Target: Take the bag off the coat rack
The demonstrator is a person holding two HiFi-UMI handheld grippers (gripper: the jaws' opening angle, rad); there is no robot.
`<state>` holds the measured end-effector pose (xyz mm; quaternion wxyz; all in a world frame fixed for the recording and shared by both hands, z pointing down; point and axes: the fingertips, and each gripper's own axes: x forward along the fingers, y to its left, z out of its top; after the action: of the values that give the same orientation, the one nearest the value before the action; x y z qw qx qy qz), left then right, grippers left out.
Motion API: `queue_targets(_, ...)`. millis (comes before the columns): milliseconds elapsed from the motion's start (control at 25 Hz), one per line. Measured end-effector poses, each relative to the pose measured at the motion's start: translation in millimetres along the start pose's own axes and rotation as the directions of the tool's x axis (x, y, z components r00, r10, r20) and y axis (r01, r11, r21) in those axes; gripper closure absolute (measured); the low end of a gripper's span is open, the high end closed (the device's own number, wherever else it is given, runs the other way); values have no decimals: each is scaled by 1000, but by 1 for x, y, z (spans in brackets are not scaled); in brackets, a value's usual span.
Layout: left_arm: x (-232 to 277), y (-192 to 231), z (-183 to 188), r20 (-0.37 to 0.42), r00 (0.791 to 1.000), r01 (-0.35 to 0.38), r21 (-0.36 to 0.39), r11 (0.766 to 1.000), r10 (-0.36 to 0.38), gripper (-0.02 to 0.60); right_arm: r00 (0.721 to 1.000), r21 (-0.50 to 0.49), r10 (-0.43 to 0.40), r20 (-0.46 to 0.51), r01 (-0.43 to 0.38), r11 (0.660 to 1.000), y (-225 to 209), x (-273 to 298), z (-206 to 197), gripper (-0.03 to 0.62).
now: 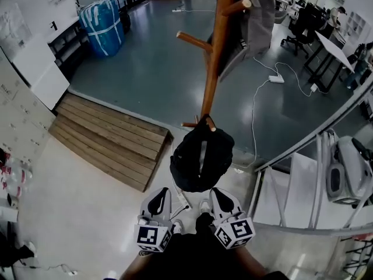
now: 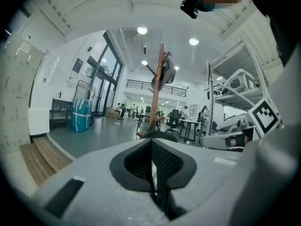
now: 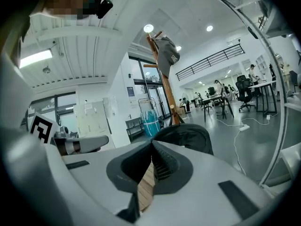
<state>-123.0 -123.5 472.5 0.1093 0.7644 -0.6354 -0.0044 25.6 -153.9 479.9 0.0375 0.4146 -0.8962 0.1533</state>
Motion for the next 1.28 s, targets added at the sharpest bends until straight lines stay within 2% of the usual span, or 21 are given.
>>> queue_targets(200,39,-4,-1,-11,999,-36,5,999,36,565,1000,-9,28,-7,-28,1000,-37,20,15,582)
queue_targets(440,79,-13,-5,-16,999,-37,32,999,38,565,1000,0,15,-26,-15,1000,-86,39,17,582)
queue_targets(840,122,-2,-13,-41,995,-92,32,995,93,560,992,-40,81,-92,-85,996,-124,75,18,579)
queue_targets(920,130,3,-18,-57,994,-86,45,995,89,525,991,-54,84,-100,-89,995,-130,81,18,571)
queue_targets(1000,139,6,-23,-79,994,-76,53,996,80,443,990,-58,85,-109,-91,994,-137,88,18,524)
queue_targets(1280,159,15,-37,-133,988,-74,66,995,82,390,985,-80,80,-151,-92,993,-159,107,13,456)
